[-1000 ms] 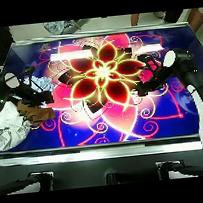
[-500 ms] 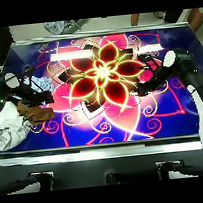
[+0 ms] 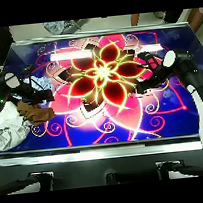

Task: Fold the shirts.

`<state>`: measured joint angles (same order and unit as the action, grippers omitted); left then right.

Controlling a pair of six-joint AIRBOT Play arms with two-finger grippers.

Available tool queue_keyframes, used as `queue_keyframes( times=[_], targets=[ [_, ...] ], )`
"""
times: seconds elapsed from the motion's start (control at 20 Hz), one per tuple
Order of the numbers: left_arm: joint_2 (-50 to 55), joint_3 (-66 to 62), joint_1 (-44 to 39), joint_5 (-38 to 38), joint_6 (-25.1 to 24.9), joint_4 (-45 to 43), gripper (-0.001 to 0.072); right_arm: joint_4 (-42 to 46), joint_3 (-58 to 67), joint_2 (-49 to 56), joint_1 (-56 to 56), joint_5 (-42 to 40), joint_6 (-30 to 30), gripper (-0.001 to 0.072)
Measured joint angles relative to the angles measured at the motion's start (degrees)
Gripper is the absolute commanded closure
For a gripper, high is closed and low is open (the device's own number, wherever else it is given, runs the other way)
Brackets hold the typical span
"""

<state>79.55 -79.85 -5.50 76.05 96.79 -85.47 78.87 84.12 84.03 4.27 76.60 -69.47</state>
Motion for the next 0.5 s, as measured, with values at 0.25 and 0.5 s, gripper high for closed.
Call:
queue_keyframes(
  times=[0.25,0.5],
  targets=[
    [0.0,0.0,-0.09,-6.4,0.28,0.85,0.005,0.57,0.0,0.0,0.0,-7.67,0.0,0.0087],
    [0.02,-2.51,1.66,-10.8,0.94,2.1,-0.0013,1.44,-0.02,0.0,0.0,-16.65,0.52,0.0017]
  ],
)
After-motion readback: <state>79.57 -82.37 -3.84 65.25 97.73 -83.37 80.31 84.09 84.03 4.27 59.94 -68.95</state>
